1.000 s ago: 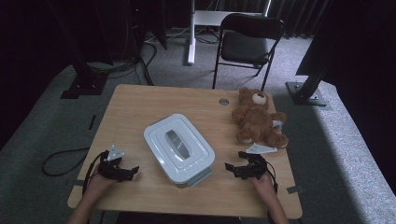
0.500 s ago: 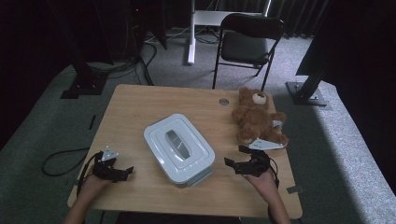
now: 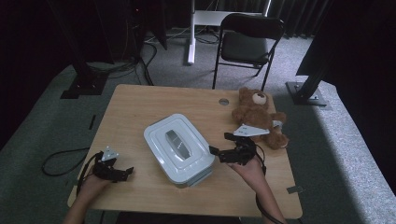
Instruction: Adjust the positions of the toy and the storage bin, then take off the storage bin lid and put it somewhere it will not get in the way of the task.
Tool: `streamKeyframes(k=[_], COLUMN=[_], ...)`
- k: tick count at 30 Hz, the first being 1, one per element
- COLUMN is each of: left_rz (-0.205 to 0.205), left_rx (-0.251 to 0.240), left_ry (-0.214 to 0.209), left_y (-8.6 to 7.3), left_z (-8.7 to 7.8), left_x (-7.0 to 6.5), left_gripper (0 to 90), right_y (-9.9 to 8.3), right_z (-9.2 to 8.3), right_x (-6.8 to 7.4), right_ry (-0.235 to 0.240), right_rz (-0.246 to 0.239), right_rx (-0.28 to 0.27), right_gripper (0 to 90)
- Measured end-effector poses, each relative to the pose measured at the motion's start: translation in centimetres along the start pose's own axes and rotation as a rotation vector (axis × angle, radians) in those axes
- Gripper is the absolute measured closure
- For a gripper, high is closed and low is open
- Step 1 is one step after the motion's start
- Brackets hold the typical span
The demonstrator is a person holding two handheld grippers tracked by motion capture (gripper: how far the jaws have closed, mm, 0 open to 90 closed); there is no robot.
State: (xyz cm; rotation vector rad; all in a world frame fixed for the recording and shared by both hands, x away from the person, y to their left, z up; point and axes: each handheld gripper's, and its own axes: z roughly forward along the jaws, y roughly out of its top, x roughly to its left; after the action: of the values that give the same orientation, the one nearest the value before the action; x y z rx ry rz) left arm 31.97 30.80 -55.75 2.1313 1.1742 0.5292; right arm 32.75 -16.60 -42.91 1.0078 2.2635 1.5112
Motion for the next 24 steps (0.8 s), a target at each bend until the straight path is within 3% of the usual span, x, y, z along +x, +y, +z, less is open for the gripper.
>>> streamKeyframes(k=[17, 24], left_rz=[-0.002, -0.001], left_rx=[-0.003, -0.001], left_ry=[-0.001, -0.002], left_y=[0.0, 0.0], left_z=[0.0, 0.0], left_x=[0.0, 0.0], left_gripper=[0.3, 0.3], right_y=[2.3, 2.7], right_z=[4.9, 6.5], right_x=[3.4, 3.8], right_ry=[0.04, 0.036], right_rz=[-0.023, -0.004], right_rx=[0.075, 0.107], right_gripper=[10.9, 11.0])
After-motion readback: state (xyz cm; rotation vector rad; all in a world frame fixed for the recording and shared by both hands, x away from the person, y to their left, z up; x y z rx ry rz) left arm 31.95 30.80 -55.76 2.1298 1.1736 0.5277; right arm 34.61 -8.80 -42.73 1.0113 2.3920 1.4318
